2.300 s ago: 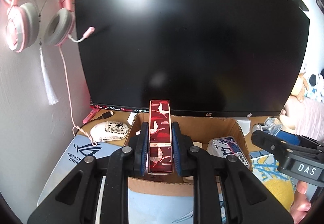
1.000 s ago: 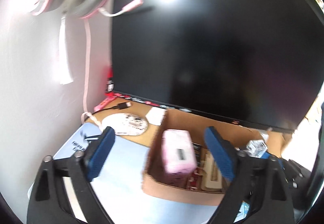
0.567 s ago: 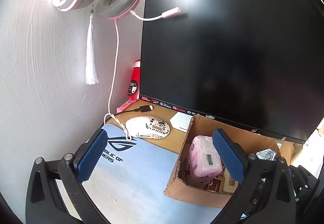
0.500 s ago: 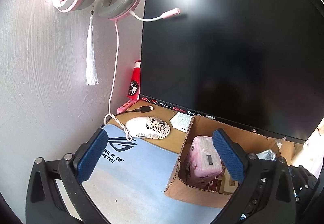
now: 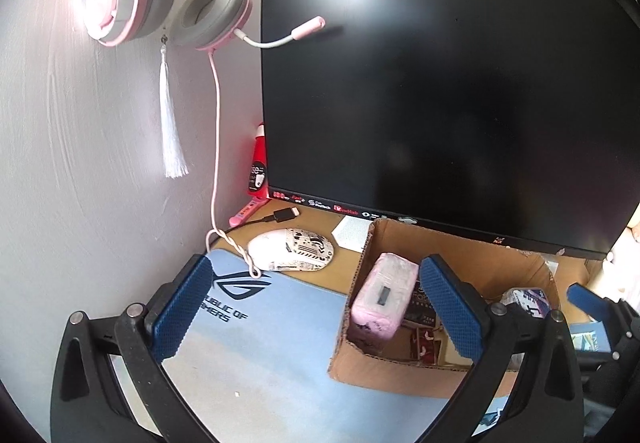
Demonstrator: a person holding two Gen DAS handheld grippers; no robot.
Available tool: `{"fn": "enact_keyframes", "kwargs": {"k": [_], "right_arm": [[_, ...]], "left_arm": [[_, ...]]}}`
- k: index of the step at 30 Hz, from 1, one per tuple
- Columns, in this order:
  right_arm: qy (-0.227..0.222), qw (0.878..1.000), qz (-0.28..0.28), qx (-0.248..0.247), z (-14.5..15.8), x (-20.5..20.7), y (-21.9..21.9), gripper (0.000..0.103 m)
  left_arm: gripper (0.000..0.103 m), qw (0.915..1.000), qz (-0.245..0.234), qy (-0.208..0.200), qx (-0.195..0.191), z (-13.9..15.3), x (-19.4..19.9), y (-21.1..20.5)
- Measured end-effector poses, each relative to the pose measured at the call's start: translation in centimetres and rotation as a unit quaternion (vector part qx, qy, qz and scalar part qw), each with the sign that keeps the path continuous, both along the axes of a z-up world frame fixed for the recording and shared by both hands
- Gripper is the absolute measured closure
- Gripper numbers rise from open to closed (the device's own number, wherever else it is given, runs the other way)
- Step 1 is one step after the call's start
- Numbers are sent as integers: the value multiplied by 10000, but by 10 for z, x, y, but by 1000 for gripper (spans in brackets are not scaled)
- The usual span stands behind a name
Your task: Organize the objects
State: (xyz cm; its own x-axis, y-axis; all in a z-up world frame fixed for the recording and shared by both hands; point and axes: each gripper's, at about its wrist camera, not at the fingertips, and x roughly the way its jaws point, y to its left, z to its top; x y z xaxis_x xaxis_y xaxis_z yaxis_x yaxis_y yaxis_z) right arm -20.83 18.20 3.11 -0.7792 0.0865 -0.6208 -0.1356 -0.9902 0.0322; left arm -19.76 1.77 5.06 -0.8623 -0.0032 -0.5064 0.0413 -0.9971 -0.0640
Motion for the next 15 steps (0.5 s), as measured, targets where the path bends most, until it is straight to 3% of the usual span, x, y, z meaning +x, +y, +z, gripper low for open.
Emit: {"fn": "enact_keyframes", "kwargs": {"k": [7,15], "right_arm": [[56,9995,-55,306,10,14,6,0],[-81,9976,-262,642,14,25,5,0]], "left_arm": [[0,9998,30,69,-177,12,14,-10],[0,9999,-106,58,-10,13,31,-16]]}}
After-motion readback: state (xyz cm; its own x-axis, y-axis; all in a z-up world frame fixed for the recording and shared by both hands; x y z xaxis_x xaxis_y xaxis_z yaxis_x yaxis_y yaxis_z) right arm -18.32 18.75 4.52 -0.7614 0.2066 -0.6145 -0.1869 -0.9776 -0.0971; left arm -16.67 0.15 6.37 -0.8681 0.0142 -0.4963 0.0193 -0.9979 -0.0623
